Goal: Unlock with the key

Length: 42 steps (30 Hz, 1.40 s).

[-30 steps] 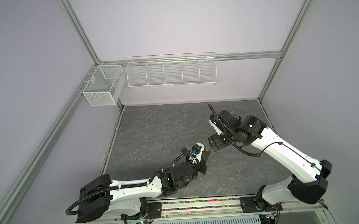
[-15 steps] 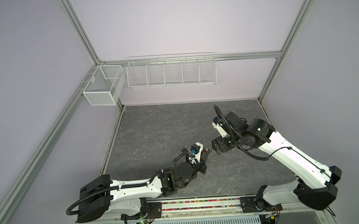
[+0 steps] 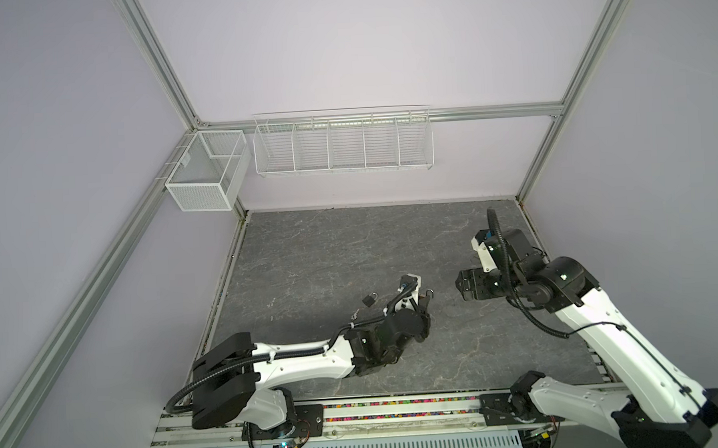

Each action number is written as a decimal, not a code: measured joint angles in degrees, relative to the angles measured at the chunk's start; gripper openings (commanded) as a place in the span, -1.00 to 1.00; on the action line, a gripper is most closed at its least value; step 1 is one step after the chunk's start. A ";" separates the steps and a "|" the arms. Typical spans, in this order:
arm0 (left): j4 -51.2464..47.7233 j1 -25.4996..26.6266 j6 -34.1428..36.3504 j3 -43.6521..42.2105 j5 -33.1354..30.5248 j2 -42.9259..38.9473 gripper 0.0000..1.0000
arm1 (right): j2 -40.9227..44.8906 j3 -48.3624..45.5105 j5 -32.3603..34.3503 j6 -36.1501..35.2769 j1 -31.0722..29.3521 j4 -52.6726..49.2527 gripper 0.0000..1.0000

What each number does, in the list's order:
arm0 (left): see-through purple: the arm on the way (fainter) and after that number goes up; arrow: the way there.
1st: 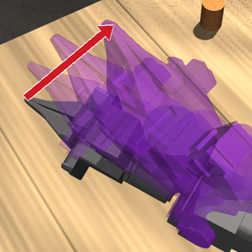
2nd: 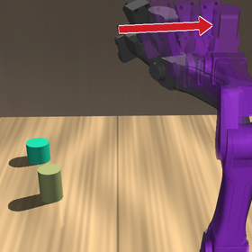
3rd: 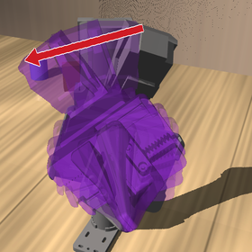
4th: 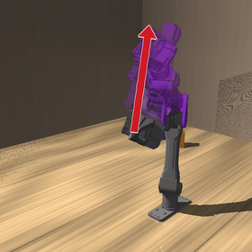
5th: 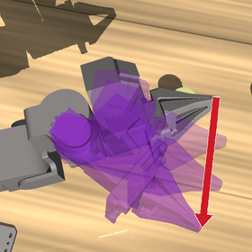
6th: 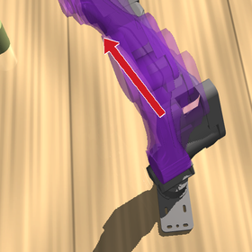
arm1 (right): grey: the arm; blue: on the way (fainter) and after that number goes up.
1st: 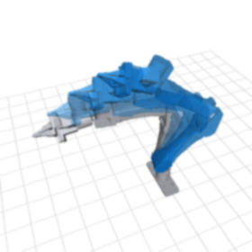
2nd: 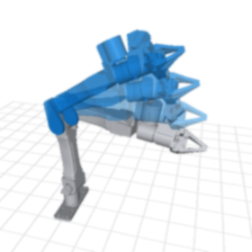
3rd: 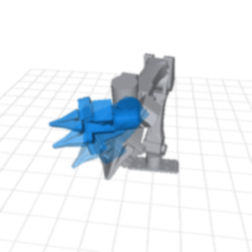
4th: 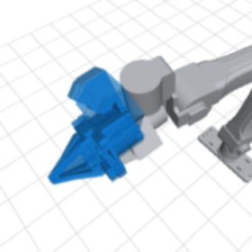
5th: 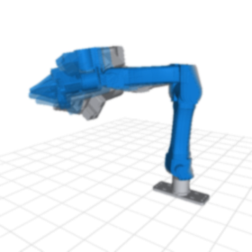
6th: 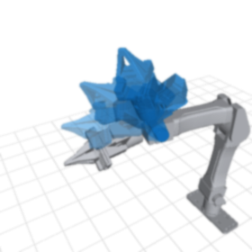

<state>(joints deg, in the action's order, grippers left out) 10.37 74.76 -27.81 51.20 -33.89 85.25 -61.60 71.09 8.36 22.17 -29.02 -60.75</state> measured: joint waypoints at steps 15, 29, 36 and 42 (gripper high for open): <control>-37.16 -9.75 -18.84 36.81 8.68 30.67 -1.00 | 1.09 -16.90 -11.47 4.63 16.52 12.44 0.78; -48.70 -15.41 -21.94 44.50 13.03 39.71 -1.00 | 1.11 -19.37 -15.28 4.81 19.71 14.73 0.78; -49.77 -16.26 -22.27 46.47 14.38 42.10 -1.00 | 1.05 -19.37 -16.41 4.81 19.93 15.69 0.78; -50.03 -16.59 -22.29 47.74 15.58 42.86 -1.00 | 1.05 -19.37 -16.83 4.79 19.93 15.69 0.78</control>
<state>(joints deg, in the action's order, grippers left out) -39.66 58.17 -50.11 98.94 -18.31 128.11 -60.55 51.72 -8.47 26.96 -9.08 -45.06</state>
